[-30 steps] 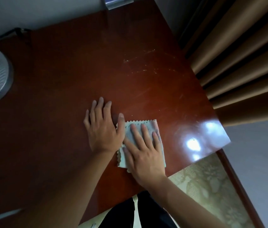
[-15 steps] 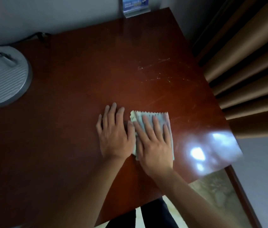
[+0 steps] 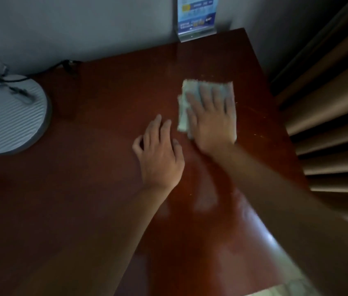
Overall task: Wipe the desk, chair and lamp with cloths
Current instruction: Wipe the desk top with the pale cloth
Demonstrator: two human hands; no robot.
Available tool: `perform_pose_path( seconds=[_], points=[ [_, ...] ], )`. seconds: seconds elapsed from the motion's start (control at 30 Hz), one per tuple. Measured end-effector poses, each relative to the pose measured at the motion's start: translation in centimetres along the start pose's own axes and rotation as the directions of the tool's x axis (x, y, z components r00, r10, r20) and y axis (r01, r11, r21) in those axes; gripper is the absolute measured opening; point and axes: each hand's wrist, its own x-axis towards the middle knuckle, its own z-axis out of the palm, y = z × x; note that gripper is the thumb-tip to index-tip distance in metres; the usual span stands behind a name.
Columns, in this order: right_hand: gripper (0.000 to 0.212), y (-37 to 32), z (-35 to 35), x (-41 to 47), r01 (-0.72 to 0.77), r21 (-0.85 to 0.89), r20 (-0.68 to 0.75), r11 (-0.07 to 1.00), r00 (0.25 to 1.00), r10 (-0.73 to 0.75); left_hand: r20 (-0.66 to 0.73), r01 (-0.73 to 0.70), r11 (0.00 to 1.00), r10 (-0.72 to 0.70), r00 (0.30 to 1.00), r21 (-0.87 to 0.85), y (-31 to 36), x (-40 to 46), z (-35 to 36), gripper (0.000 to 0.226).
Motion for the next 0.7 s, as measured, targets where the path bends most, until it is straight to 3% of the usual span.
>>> perform_pose_path(
  seconds=[0.13,0.27,0.4,0.47,0.63,0.7],
  points=[
    [0.053,-0.6,1.4,-13.5,0.088,0.064,0.022,0.994,0.996,-0.089,0.010,-0.005,1.000,0.005,1.000,0.005,1.6,2.1,1.6,0.044],
    [0.052,2.1,0.7,-8.6,0.162,-0.001,0.090,0.987,0.983,-0.161,-0.005,-0.048,0.996,0.048,0.999,0.081,1.4,2.0,2.3,0.040],
    [0.052,6.3,-0.9,3.8,-0.136,-0.008,-0.010,0.991,0.991,0.136,0.016,-0.059,0.991,0.058,0.998,0.119,1.5,2.0,2.3,0.042],
    [0.053,5.6,-0.6,3.4,-0.195,0.043,-0.030,0.980,0.980,0.197,0.009,-0.064,0.990,0.063,0.998,0.123,1.4,2.0,2.3,0.043],
    [0.051,0.6,1.5,-12.9,0.065,0.125,0.012,0.990,0.998,-0.067,0.019,-0.058,0.991,0.056,0.998,0.121,1.4,2.0,2.3,0.044],
    [0.050,2.8,1.6,-12.9,0.170,0.104,0.048,0.980,0.983,-0.176,0.028,-0.068,0.990,0.065,0.998,0.124,1.4,2.0,2.3,0.043]
  ],
)
